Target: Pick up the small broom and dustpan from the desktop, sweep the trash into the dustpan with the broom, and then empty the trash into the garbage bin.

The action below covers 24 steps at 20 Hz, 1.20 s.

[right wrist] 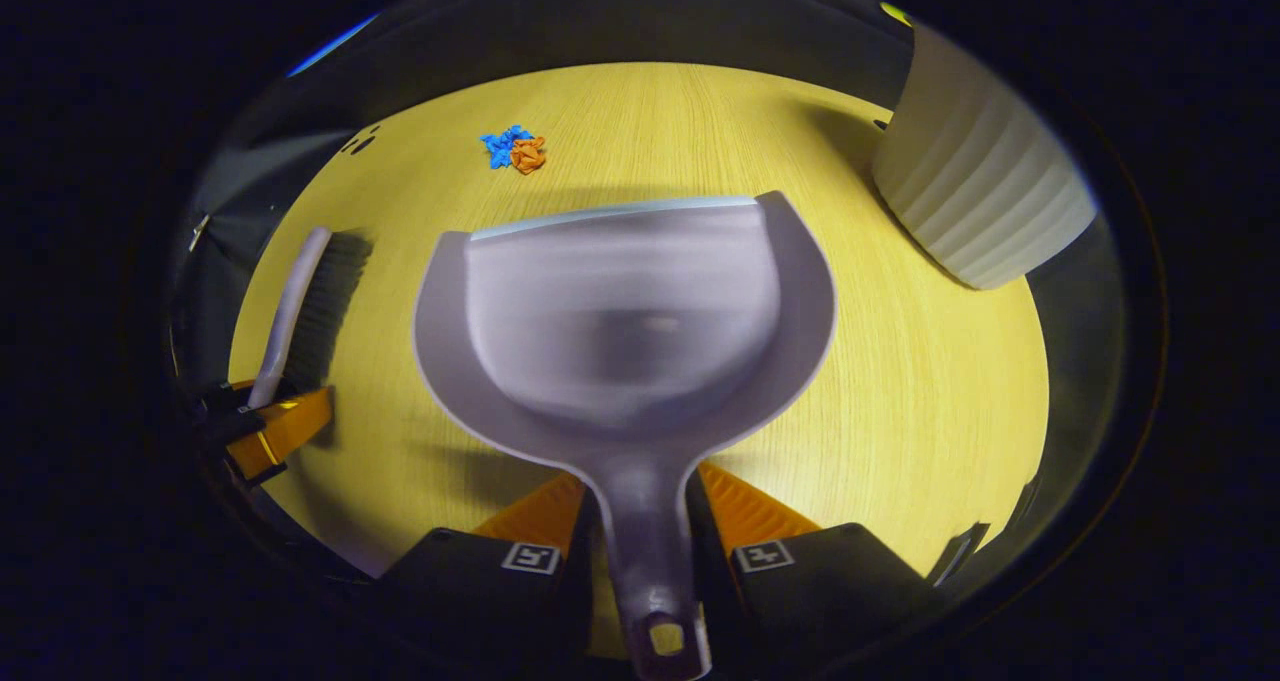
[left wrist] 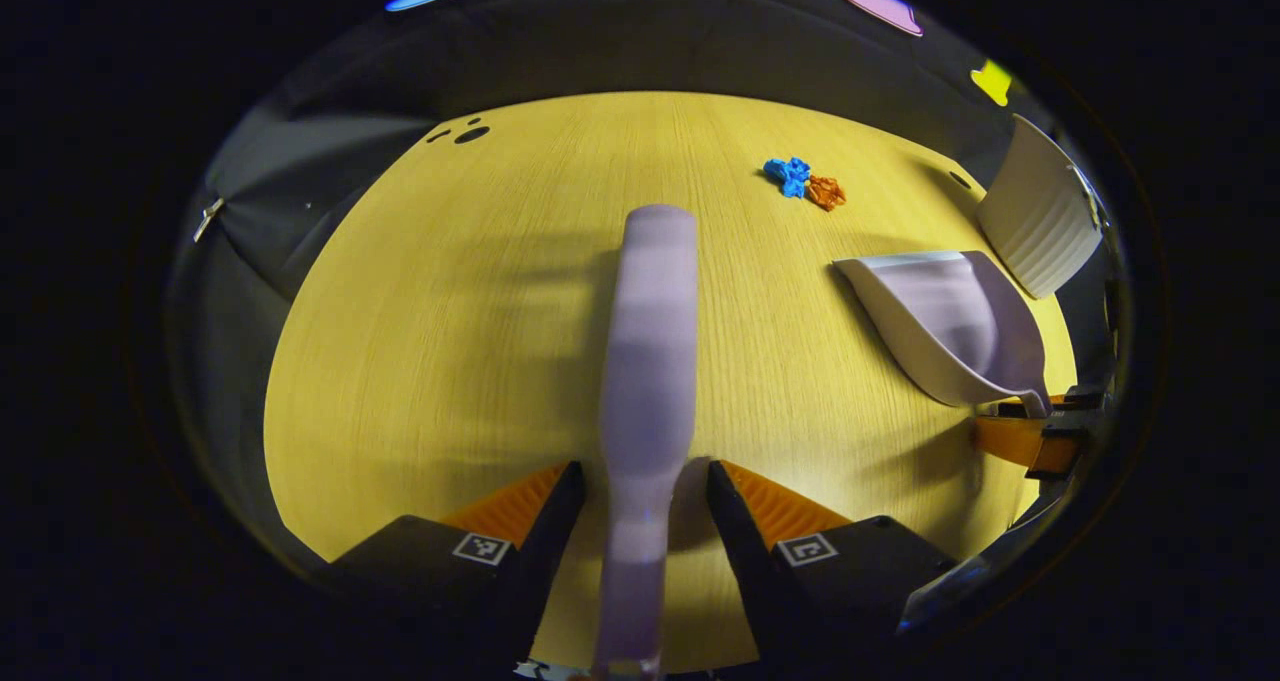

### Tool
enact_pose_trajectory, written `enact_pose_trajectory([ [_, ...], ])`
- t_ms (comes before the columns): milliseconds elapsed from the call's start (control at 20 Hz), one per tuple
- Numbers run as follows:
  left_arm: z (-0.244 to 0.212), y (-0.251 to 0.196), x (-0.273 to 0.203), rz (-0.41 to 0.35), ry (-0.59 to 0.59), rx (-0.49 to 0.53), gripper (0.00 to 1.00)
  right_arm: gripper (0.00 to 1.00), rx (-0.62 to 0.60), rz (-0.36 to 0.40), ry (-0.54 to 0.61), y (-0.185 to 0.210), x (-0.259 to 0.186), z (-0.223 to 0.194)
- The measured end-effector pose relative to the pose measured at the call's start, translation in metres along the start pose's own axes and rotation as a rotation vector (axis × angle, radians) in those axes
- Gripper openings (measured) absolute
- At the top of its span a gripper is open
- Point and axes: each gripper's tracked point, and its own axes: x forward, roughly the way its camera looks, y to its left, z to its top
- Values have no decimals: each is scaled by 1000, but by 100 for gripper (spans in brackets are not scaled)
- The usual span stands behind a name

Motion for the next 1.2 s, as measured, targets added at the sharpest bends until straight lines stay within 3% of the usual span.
enact_pose_trajectory([
  [50, 1, -2, 1, -1, -10, 2, 78, 42, -6, 1, 6, 1, 1, 0],
  [100, 3, -4, 2, -1, -13, 6, 75, 42, -19, 3, 8, 1, 1, 0],
  [150, 4, -6, 4, -1, -17, 8, 64, 36, -34, 7, 5, 1, 2, 0],
  [300, 7, -8, 5, 18, -29, -10, 33, 38, -52, 21, 22, 2, 2, 0],
  [350, 7, -8, 4, 15, -32, -7, 32, 34, -50, 31, 26, 2, 2, -1],
  [400, 8, -7, 4, 10, -41, -7, 31, 38, -49, 44, 29, 2, 2, -1],
  [700, 13, -2, 5, -5, -50, -14, 27, 37, -101, 75, 41, -7, 0, -4],
  [900, 26, -1, 1, -28, -43, -86, 26, 36, -168, 92, 23, -19, -4, -1],
  [1000, 38, -1, 0, -32, -45, -104, 26, 41, -208, 108, -6, -26, -9, 3],
  [1050, 45, 0, -1, -31, -51, -101, 26, 36, -219, 118, -14, -28, -12, 5],
  [1100, 54, 1, -1, -29, -58, -93, 26, 41, -226, 128, -23, -29, -14, 7],
  [1200, 74, 1, -1, -23, -76, -63, 26, 36, -241, 148, -34, -32, -18, 11],
])
